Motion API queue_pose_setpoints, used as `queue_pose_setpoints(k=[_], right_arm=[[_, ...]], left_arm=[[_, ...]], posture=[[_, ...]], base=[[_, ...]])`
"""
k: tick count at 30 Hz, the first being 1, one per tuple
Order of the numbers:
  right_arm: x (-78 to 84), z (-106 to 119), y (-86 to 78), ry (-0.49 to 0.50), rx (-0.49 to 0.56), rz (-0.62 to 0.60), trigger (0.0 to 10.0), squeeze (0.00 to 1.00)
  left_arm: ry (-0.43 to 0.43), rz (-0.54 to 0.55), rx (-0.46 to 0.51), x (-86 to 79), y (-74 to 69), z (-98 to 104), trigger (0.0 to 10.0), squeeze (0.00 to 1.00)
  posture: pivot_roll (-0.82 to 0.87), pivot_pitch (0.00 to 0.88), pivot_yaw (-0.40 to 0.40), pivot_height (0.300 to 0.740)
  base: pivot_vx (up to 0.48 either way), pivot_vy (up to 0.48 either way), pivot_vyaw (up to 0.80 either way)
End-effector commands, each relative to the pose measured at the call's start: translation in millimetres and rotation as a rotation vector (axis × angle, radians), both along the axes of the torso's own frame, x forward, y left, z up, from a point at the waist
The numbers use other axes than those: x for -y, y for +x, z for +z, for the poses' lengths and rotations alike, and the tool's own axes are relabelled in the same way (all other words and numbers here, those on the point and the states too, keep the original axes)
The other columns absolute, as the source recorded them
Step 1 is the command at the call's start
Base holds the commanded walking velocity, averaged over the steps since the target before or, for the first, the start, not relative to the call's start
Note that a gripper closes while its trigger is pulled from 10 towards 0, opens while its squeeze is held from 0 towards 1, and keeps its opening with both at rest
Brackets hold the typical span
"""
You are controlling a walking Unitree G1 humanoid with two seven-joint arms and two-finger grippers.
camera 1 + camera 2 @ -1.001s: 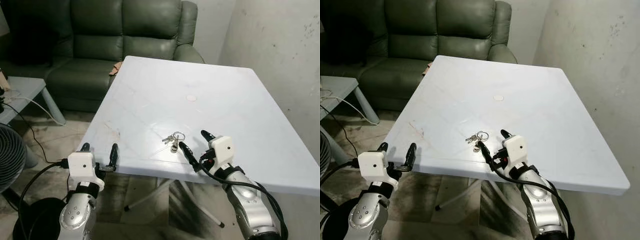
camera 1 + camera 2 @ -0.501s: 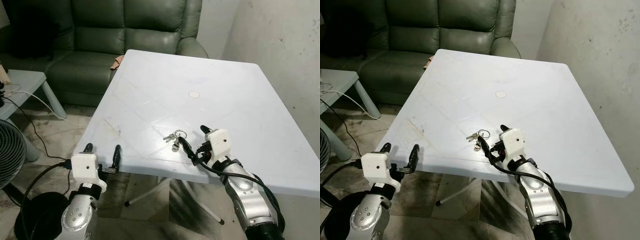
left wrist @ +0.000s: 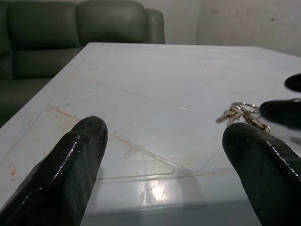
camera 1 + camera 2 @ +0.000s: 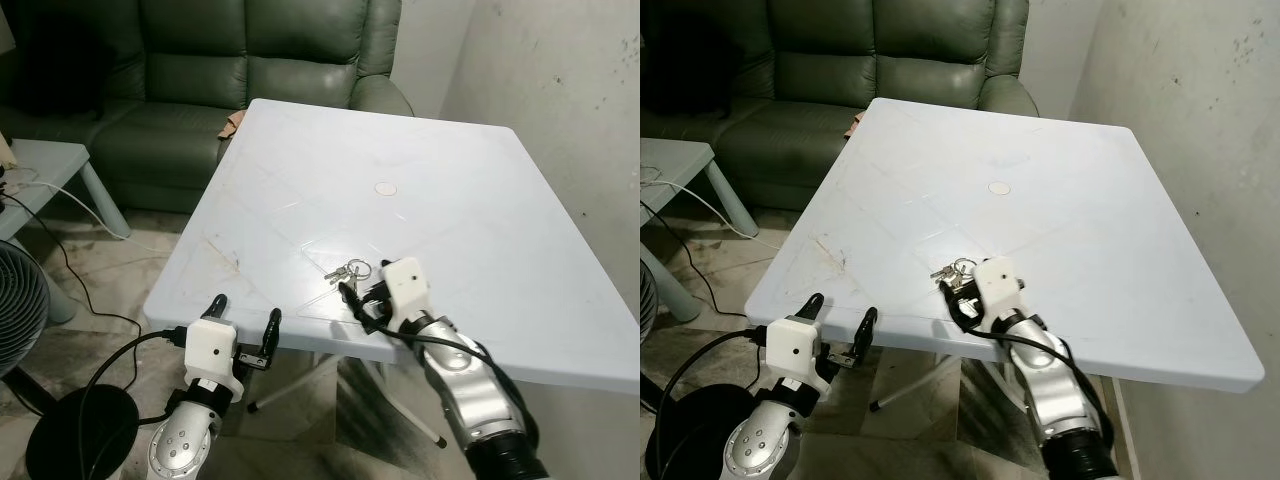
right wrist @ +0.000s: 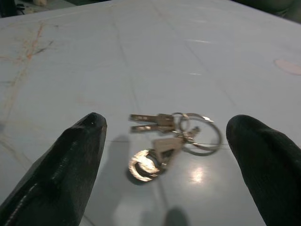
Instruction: Hang keys on a hook
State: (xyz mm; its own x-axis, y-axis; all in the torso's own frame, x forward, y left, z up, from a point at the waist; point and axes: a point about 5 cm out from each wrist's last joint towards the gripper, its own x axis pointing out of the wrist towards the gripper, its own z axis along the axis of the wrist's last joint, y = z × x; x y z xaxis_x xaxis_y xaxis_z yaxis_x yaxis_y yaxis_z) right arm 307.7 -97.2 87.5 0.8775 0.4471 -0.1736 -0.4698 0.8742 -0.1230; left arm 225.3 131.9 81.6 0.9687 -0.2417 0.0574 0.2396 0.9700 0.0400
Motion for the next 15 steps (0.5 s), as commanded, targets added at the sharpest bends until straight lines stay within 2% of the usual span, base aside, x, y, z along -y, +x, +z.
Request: queue_pose_setpoints(k=[1, 5, 13, 15], right_arm=[[-3.4, 0.6, 2.7, -0.006, -0.022, -0.01, 10.0, 0.0], [-16.3, -3.0, 0.6, 0.039, -0.074, -0.015, 10.0, 0.0], [-29.9, -5.6, -2.3, 0.096, -0.157, -0.073, 10.0, 0.0], [-31.9, -5.0, -1.5, 0.136, -0.184, -0.113, 8.6, 0.0]], left_arm=[[0.009, 0.0, 0.016, 1.1, -1.2, 3.2, 10.0, 0.0], [0.005, 0.008, 0.013, 1.6, -2.3, 3.2, 10.0, 0.0], [0.002, 0.019, 0.009, 1.8, -3.5, 3.4, 10.0, 0.0], [0.001, 0.02, 0.007, 2.1, -3.5, 3.4, 10.0, 0.0]], posture=[[-0.02, 0.0, -0.071, 0.74], [-0.02, 0.0, -0.075, 0.74], [-0.01, 0.0, -0.079, 0.74], [-0.01, 0.0, -0.078, 0.74]], base=[[0.0, 0.0, 0.0], [0.0, 0.0, 0.0], [0.0, 0.0, 0.0], [0.0, 0.0, 0.0]])
